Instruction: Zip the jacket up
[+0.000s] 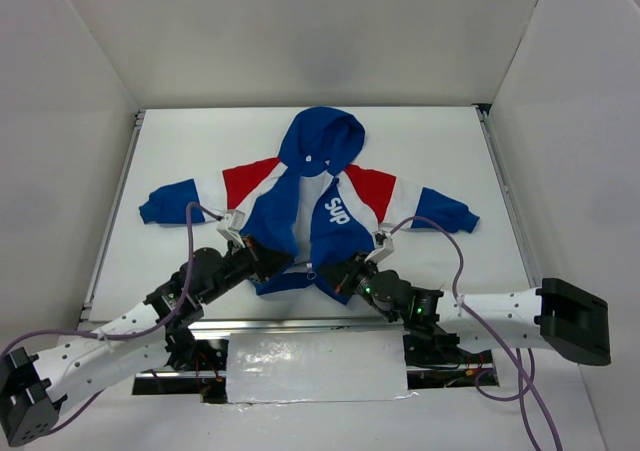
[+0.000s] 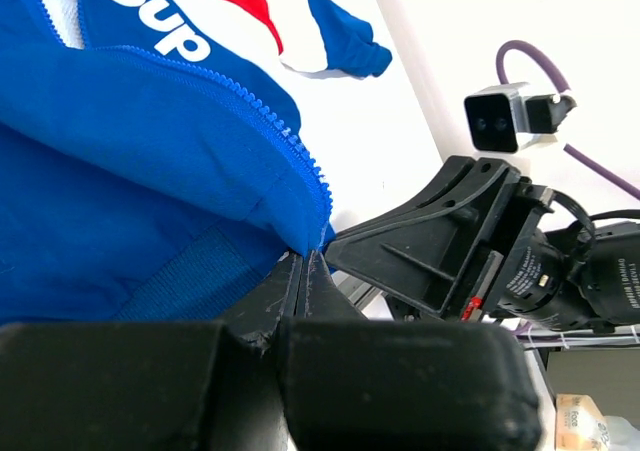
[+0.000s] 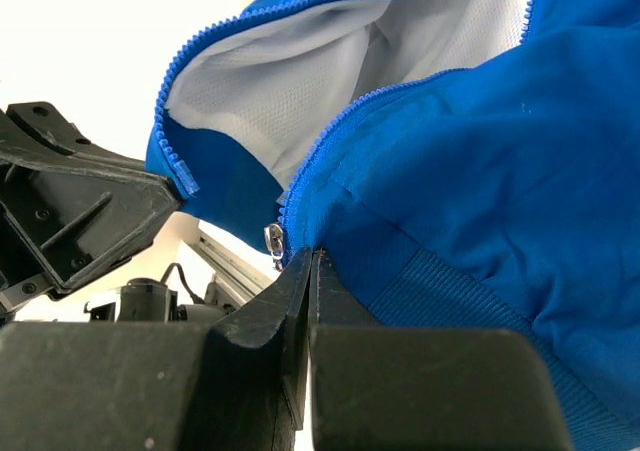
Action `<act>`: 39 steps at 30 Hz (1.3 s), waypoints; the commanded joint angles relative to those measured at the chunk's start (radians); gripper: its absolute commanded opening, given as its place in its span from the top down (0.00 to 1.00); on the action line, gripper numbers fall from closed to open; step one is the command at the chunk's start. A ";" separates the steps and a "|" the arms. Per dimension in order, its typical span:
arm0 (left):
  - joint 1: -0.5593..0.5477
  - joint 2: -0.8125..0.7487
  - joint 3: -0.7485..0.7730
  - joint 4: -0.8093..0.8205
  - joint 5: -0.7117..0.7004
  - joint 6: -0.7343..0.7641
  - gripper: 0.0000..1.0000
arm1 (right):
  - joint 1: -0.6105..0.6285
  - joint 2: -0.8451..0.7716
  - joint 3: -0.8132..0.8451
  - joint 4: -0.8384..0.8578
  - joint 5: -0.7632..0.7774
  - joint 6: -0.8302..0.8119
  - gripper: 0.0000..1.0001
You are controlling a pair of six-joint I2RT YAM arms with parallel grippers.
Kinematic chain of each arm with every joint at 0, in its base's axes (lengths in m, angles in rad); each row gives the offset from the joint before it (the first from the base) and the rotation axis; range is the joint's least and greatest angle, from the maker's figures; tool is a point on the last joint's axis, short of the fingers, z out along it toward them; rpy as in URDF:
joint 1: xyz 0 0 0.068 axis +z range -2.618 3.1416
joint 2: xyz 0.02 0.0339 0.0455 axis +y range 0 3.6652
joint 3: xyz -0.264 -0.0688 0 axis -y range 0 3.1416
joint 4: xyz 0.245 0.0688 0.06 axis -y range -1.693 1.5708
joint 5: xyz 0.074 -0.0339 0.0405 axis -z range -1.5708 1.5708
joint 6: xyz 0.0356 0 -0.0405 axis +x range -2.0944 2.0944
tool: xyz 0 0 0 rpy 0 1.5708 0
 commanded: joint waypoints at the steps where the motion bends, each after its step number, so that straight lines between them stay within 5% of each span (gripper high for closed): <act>1: -0.005 -0.016 0.006 0.075 0.012 -0.015 1.00 | -0.004 0.010 0.036 0.074 0.012 -0.011 1.00; 39: -0.005 0.073 -0.004 0.176 0.038 -0.053 1.00 | -0.021 0.003 0.065 0.126 0.021 -0.081 1.00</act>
